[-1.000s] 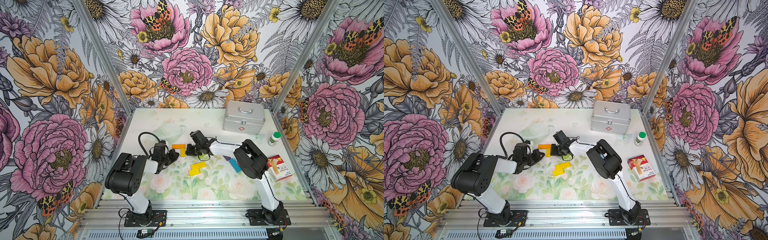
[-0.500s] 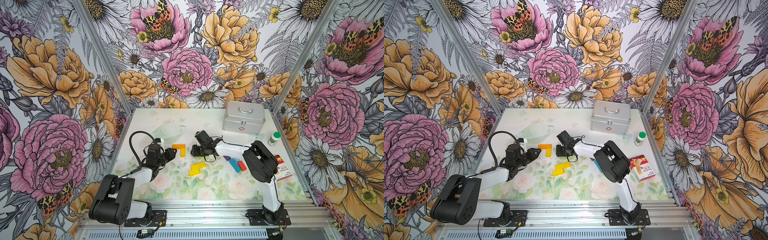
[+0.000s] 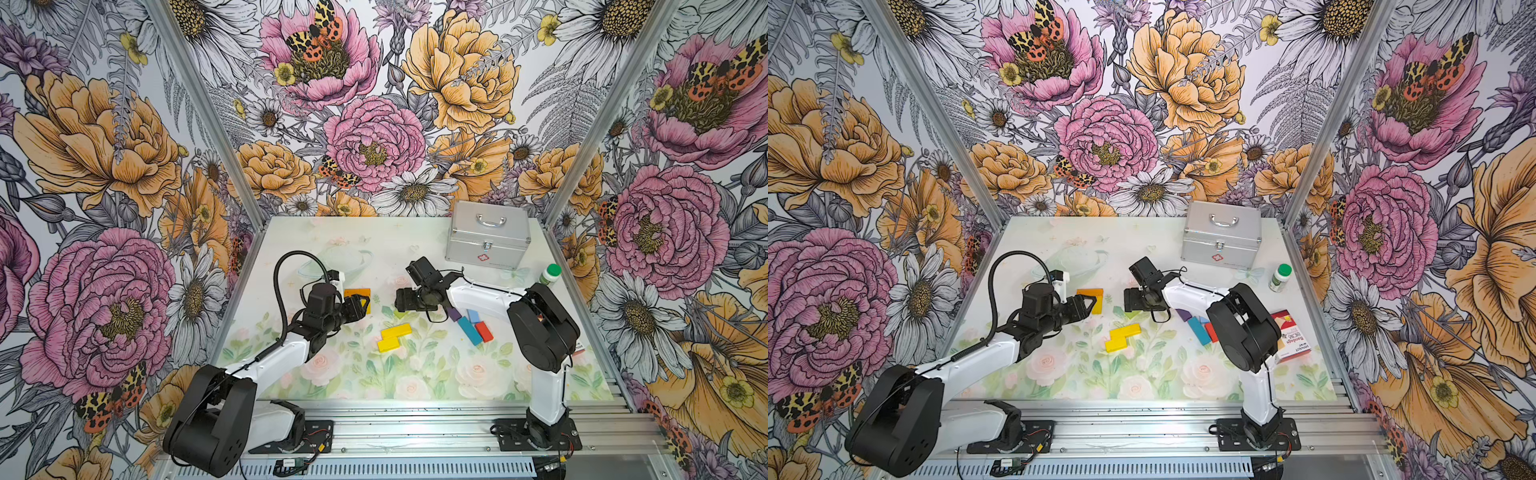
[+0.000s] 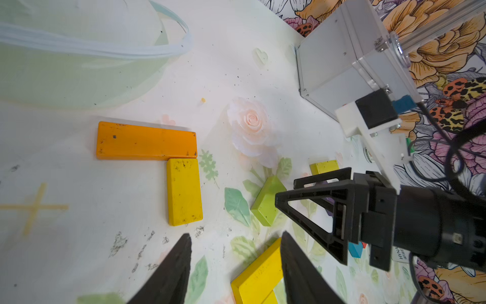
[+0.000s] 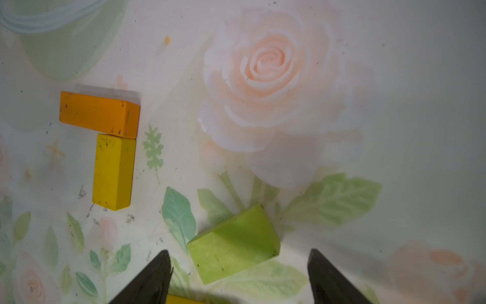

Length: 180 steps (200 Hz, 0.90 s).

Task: Assemble the letter p with building blocks
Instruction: Pick up the building block from the center of the board.

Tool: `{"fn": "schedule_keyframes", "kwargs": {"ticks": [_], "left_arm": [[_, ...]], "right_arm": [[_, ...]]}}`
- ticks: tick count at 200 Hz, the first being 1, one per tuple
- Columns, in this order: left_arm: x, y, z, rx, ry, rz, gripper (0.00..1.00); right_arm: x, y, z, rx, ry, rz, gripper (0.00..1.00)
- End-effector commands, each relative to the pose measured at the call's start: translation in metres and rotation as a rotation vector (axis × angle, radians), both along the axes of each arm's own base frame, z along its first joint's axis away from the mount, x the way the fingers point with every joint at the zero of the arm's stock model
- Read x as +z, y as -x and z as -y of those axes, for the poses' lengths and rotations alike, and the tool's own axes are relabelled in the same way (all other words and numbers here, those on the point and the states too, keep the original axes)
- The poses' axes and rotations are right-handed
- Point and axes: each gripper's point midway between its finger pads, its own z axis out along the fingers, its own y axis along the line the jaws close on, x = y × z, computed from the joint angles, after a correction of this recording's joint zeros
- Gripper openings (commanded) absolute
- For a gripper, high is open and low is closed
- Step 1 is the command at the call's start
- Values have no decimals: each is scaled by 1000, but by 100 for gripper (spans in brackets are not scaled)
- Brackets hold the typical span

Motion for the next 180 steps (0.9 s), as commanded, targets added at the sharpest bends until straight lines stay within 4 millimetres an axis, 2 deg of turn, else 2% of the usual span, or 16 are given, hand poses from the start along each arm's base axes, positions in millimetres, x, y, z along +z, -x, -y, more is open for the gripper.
{"fn": "schedule_keyframes", "kwargs": {"ticks": [1, 30, 65, 115, 180], "left_arm": [[0, 0, -2, -7, -24, -2, 56], [-5, 3, -14, 25, -19, -21, 56], [-11, 7, -42, 105, 19, -45, 56], [-15, 18, -77, 209, 38, -58, 58], [-20, 22, -89, 256, 45, -75, 59]], "right_arm": [[1, -2, 1, 91, 64, 53, 88], [-6, 2, 0, 208, 112, 46, 88], [-8, -2, -6, 324, 156, 98, 88], [-16, 10, -21, 450, 152, 92, 86], [-39, 6, -9, 430, 282, 80, 76]]}}
